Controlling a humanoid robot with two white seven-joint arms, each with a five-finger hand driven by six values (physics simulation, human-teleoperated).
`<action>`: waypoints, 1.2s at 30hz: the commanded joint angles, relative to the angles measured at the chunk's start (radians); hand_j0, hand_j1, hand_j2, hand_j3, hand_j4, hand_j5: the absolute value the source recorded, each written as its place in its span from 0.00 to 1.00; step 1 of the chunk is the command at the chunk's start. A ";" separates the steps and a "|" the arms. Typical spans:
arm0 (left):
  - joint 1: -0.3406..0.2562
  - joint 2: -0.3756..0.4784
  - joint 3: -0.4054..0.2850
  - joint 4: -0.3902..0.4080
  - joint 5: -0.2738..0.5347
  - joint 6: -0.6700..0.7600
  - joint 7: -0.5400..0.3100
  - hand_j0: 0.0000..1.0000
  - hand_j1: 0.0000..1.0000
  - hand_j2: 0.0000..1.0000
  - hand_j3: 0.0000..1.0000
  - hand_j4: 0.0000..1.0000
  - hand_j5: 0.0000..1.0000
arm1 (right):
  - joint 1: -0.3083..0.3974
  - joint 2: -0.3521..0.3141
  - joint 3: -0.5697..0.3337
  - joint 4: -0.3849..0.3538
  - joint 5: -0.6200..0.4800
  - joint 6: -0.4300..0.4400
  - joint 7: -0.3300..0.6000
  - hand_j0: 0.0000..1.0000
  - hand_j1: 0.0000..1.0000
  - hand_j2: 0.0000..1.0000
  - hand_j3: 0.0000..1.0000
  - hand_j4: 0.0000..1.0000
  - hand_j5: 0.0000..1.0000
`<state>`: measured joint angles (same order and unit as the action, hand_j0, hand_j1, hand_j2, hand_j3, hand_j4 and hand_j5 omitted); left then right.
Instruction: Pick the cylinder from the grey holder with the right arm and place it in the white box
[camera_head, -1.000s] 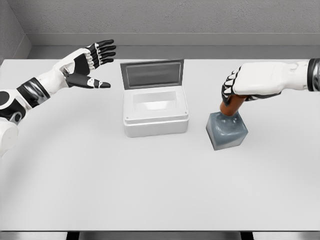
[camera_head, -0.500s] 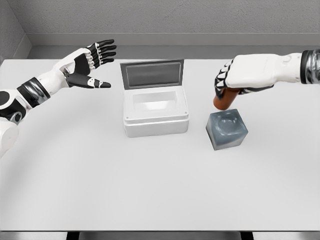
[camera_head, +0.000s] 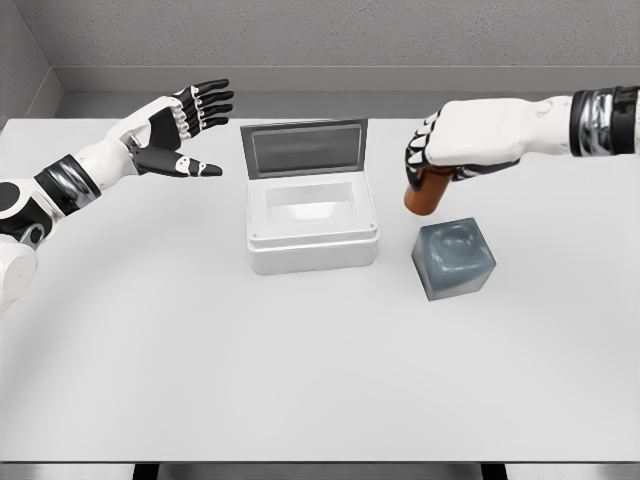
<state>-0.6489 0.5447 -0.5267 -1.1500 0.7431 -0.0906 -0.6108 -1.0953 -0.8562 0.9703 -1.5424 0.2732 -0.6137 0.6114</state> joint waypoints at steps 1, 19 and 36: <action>0.000 0.000 0.001 0.000 0.006 0.000 0.000 1.00 1.00 1.00 1.00 1.00 1.00 | 0.000 0.011 -0.002 0.013 -0.005 0.003 -0.001 0.51 0.51 0.51 0.51 0.51 0.51; -0.002 -0.003 0.001 0.000 0.004 0.000 0.000 1.00 1.00 1.00 1.00 1.00 1.00 | -0.035 0.118 0.004 0.084 -0.002 0.003 -0.001 0.51 0.51 0.51 0.51 0.51 0.51; 0.000 0.004 0.002 0.000 0.004 -0.001 0.000 1.00 1.00 1.00 1.00 1.00 1.00 | -0.049 0.212 0.004 0.168 0.014 0.003 -0.001 0.51 0.51 0.51 0.51 0.51 0.51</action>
<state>-0.6489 0.5477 -0.5254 -1.1488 0.7411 -0.0920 -0.6108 -1.1459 -0.6602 0.9764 -1.3909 0.2861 -0.6139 0.6116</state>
